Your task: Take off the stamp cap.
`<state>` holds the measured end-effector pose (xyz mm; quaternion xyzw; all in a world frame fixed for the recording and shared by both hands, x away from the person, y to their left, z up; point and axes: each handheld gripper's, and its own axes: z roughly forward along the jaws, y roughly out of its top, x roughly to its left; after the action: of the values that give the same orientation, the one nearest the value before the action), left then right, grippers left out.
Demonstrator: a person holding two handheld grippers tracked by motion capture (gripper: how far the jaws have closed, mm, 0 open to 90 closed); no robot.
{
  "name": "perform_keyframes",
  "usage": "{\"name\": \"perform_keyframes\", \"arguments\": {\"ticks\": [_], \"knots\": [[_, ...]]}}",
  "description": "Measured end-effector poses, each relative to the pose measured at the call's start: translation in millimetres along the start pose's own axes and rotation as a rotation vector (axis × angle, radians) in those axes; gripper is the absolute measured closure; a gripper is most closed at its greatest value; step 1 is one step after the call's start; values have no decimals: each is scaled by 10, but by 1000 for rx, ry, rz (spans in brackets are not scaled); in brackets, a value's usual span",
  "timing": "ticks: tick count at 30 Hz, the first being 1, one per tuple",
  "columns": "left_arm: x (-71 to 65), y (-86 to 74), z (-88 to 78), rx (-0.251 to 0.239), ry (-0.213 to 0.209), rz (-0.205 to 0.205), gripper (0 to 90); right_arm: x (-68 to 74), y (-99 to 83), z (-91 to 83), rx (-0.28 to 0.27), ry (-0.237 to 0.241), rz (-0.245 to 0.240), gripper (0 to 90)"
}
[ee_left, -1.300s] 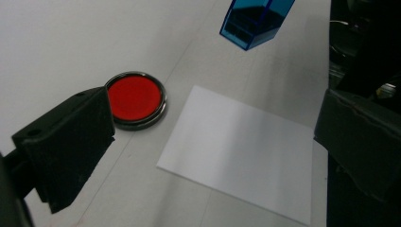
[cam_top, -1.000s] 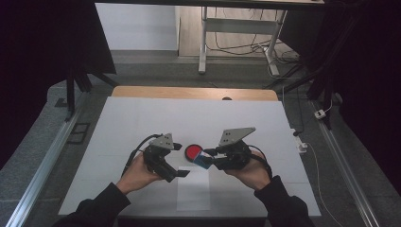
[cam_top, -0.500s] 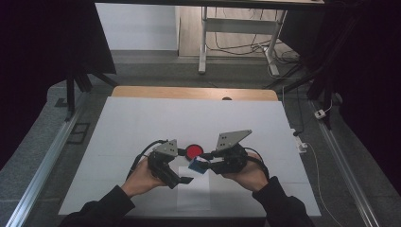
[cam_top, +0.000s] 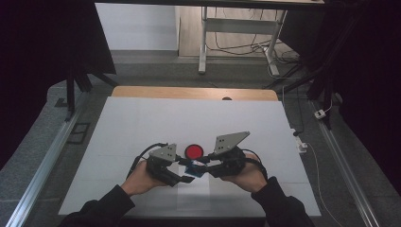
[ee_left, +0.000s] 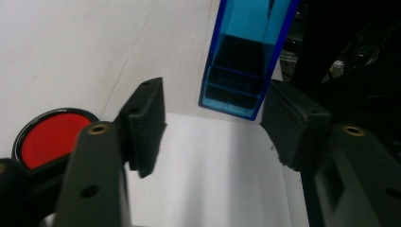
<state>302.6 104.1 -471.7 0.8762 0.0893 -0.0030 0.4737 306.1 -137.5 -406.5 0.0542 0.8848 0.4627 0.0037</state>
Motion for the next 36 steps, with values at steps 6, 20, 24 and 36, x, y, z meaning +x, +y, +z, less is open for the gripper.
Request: {"name": "perform_keyframes", "arguments": {"ticks": [6,20,24,36], "knots": [[-21,4,-17,-14,-35,19,527,14,10,0,-4,12,-15,709],[-48,-2,-57,-56,-67,70,662,30,26,-24,-20,38,-39,709],[-50,-7,-63,-66,-72,93,679,27,27,-33,-26,51,-45,709],[-19,25,-88,-81,-120,24,696,51,44,-67,-60,40,-73,709]]}}
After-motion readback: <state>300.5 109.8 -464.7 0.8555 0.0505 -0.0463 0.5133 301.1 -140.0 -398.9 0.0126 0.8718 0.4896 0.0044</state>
